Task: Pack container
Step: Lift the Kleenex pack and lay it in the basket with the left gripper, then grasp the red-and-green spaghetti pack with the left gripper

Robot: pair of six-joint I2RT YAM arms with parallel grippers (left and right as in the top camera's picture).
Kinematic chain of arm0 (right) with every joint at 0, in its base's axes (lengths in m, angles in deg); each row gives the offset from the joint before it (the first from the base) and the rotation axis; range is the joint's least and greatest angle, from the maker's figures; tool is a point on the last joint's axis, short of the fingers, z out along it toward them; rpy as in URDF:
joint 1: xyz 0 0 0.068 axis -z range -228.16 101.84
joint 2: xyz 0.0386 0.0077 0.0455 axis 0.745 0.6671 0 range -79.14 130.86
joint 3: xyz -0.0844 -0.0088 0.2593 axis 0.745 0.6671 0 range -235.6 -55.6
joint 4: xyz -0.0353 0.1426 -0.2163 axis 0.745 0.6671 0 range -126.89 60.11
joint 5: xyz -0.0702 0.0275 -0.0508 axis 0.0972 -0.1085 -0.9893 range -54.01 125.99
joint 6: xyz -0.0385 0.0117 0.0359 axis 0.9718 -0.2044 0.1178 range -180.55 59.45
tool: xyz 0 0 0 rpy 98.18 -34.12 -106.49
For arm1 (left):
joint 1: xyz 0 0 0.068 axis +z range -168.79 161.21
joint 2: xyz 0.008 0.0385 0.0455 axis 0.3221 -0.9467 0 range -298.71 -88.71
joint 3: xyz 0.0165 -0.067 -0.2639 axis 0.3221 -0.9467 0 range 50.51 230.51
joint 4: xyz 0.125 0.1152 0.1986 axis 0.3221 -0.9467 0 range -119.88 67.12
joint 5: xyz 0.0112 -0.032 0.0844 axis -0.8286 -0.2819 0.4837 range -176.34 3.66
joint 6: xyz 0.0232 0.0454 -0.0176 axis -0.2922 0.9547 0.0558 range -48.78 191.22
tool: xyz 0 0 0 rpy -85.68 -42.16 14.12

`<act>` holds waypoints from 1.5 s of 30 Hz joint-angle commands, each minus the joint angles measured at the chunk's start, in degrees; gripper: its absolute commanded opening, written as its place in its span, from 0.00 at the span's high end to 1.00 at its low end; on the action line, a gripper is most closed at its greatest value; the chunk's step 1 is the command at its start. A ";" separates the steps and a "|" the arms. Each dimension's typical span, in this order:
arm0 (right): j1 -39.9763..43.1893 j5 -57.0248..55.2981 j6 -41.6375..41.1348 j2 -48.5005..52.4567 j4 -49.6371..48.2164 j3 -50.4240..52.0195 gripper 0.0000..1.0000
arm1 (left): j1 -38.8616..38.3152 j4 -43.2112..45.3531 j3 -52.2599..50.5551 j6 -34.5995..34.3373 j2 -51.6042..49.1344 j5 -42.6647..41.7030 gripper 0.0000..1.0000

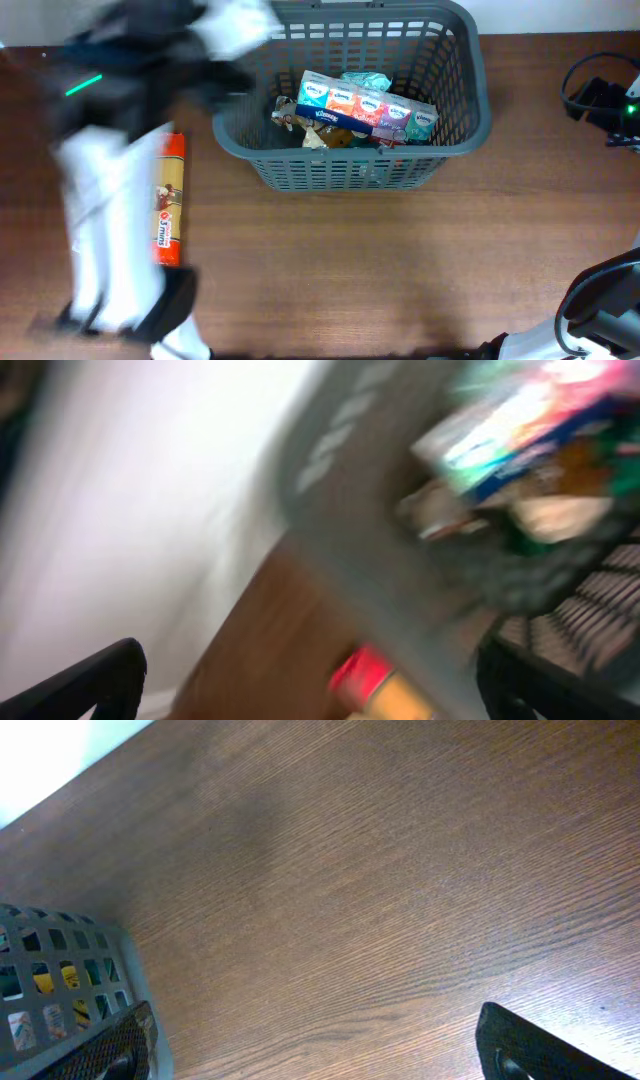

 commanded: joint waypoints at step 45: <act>-0.15 0.28 -0.44 -0.76 -0.17 0.28 0.01 | 32.87 43.36 -89.35 -27.74 -1.05 -7.19 0.01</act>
